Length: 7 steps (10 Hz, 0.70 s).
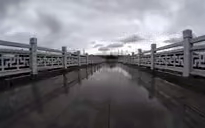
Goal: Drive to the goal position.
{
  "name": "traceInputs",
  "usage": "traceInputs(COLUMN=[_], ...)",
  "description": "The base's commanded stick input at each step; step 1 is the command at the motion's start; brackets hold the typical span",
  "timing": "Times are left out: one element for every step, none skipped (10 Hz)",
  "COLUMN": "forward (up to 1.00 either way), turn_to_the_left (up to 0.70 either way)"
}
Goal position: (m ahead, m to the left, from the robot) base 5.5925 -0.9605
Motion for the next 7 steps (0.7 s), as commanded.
traceInputs(forward=[0.45,0.45,0.45,0.45,0.45,0.45,0.45], turn_to_the_left=[0.0,0.0,0.0,0.0,0.0,0.0,0.0])
